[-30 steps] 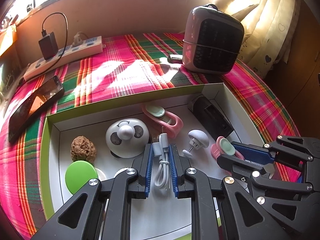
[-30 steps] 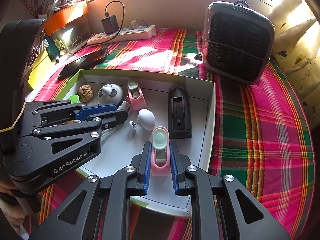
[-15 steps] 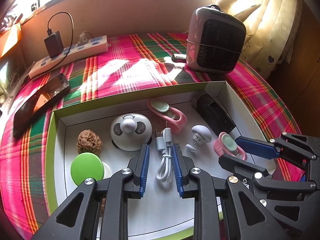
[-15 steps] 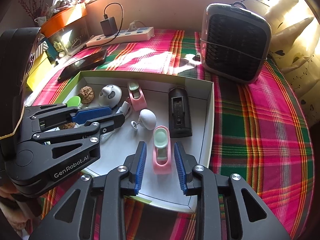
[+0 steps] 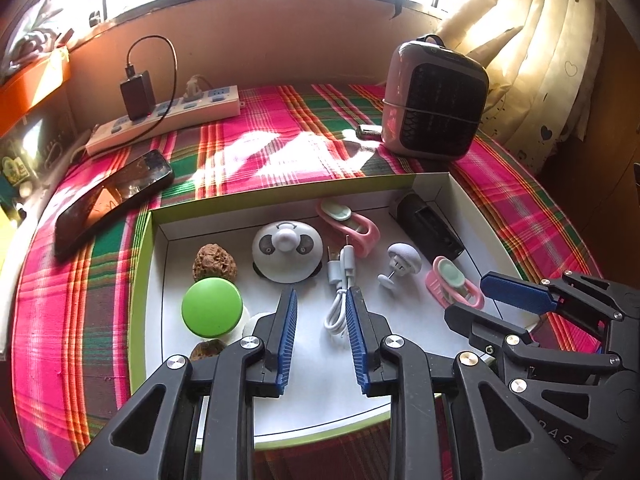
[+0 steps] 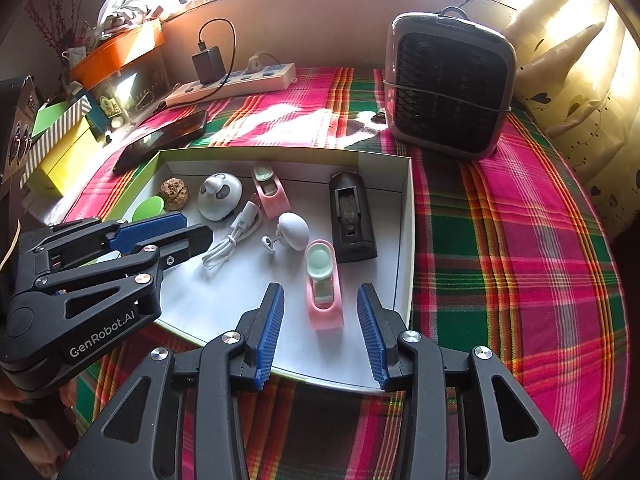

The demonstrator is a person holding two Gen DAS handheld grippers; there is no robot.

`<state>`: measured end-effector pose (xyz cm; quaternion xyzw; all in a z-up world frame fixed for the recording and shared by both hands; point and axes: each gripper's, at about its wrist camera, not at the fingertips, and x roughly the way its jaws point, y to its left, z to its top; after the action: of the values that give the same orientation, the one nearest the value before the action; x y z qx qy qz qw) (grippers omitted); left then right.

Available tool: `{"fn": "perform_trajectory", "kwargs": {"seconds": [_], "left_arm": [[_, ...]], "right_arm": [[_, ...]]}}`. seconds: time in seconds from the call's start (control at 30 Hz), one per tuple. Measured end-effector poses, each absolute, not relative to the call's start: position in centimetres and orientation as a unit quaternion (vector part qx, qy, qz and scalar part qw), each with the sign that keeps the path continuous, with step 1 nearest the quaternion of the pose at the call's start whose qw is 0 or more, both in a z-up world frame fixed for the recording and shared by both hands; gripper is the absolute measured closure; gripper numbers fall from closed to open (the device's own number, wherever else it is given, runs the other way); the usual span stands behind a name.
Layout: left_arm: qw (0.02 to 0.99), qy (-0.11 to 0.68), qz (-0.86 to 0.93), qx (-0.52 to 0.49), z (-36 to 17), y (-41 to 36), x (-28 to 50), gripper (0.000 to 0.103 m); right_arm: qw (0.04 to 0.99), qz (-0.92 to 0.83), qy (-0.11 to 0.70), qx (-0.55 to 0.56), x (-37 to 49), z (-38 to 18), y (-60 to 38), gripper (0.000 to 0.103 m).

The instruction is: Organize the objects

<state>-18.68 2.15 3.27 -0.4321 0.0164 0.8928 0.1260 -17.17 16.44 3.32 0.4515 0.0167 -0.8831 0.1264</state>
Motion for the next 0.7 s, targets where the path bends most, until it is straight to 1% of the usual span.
{"fn": "perform_trajectory", "kwargs": {"seconds": [0.37, 0.47, 0.57, 0.7], "left_arm": [[0.112, 0.012, 0.9, -0.421, 3.9, 1.6, -16.7, 0.08], [0.101, 0.033, 0.907, -0.408, 4.2, 1.8, -15.9, 0.079], [0.105, 0.026, 0.906, -0.409, 4.4, 1.6, -15.3, 0.079], [0.097, 0.023, 0.908, -0.407, 4.5, 1.4, -14.2, 0.079]], "right_arm": [[0.121, -0.893, 0.008, 0.433, -15.7, 4.1, 16.5, 0.063], [0.117, -0.896, 0.007, 0.428, -15.2, 4.3, 16.5, 0.063], [0.114, -0.899, 0.003, 0.422, -14.7, 4.5, 16.6, 0.063], [0.111, -0.904, -0.001, 0.412, -13.9, 5.0, 16.8, 0.061]]}}
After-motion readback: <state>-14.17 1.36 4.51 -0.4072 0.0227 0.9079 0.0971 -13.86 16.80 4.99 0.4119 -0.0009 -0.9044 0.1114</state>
